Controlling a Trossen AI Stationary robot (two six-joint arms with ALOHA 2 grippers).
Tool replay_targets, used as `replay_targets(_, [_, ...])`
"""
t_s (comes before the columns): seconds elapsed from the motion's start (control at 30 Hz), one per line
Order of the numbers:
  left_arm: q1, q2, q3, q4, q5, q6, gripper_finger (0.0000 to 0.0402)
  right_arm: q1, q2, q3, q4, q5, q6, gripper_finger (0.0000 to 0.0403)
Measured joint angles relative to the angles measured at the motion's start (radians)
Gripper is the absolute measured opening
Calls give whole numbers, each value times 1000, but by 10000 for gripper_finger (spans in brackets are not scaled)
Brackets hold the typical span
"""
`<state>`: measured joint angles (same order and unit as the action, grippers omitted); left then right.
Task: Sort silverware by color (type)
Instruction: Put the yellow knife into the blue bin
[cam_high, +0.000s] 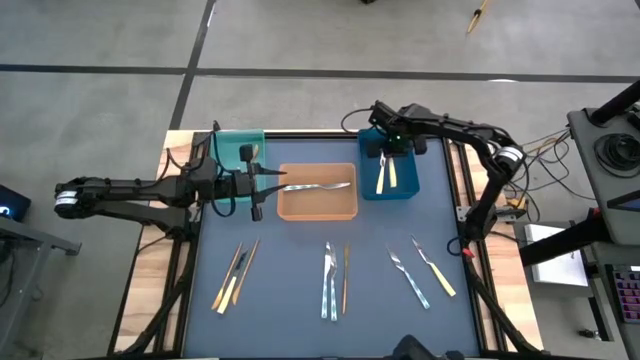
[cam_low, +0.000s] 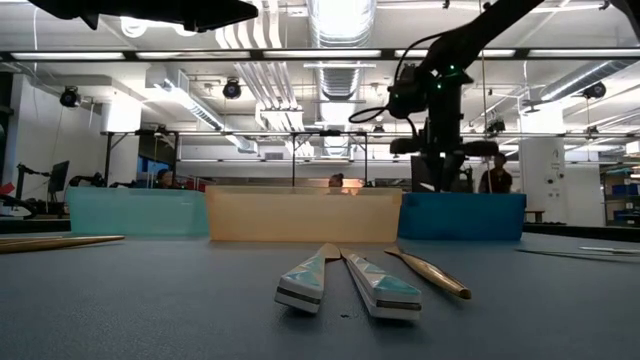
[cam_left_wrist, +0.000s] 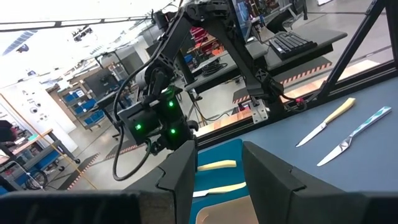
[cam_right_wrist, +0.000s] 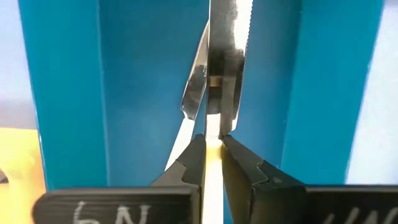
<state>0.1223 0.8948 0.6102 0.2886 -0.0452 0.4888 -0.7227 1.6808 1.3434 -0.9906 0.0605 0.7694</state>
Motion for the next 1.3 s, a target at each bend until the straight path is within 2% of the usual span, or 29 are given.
replay_targets(0.87, [0, 0, 0, -7, 0, 0, 116, 0, 109, 0, 16, 20, -1, 28])
replay_targets(1.3, [0, 0, 0, -6, 0, 0, 116, 0, 122, 0, 56, 21, -7, 29])
